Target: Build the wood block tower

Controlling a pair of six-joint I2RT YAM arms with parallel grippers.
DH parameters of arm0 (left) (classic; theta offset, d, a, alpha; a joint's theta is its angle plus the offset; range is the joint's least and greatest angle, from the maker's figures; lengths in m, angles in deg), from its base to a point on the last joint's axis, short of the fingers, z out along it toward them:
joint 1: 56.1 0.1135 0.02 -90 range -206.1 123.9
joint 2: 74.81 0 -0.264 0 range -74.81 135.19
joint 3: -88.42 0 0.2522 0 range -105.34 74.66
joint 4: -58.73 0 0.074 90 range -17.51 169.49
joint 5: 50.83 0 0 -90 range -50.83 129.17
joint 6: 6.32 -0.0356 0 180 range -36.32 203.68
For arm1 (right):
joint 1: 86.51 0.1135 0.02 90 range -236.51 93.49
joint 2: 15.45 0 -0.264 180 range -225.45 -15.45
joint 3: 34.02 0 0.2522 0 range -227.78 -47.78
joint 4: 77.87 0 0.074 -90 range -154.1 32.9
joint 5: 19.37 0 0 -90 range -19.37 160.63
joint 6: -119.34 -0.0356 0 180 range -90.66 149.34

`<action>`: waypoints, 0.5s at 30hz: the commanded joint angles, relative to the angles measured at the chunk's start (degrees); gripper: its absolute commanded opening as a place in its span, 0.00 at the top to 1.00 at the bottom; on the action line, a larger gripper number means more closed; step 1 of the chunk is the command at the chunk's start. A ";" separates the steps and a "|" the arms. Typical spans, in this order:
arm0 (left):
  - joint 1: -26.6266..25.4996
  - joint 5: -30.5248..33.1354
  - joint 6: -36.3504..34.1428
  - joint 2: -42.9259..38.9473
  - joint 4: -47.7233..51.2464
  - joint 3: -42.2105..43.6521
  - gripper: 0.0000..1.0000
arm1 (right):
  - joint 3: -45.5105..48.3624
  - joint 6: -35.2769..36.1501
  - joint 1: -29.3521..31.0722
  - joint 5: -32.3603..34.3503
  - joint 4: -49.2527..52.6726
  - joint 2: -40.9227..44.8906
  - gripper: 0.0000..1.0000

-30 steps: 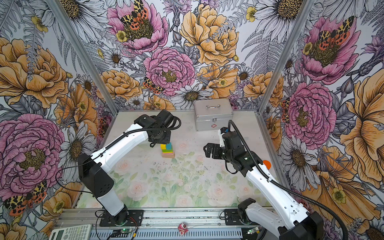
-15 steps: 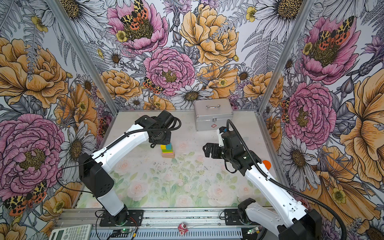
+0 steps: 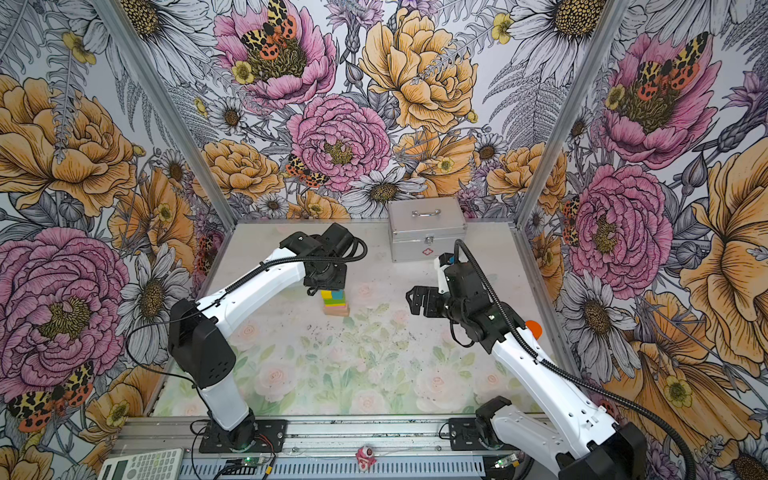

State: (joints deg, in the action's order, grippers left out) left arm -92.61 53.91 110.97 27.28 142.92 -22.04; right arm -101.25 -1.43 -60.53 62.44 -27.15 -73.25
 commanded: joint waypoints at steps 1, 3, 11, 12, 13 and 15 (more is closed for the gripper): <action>-0.16 -0.84 0.57 -0.06 -1.36 0.44 0.71 | 0.11 0.71 0.30 0.79 -0.83 1.20 0.00; -0.16 -0.76 0.62 -0.04 -1.44 0.58 0.70 | 0.14 0.79 0.30 0.71 -0.74 1.20 0.00; -0.13 -0.99 0.75 -0.05 -1.88 1.34 0.70 | 0.48 0.93 0.30 0.69 -0.30 1.86 0.00; -0.23 -1.10 0.75 -0.13 -1.93 1.40 0.70 | 0.48 0.89 0.30 0.71 -0.24 1.95 0.00; -0.14 -1.10 0.75 -0.13 -1.96 1.37 0.70 | 0.53 0.88 0.30 0.71 -0.21 1.99 0.00; -0.17 -0.95 0.75 -0.22 -2.00 1.44 0.70 | 0.56 0.89 0.30 0.71 -0.13 2.16 0.00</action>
State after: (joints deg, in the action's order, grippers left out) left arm -92.61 53.69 110.99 27.28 142.51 -21.19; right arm -101.18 -1.21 -60.53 62.46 -27.11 -72.21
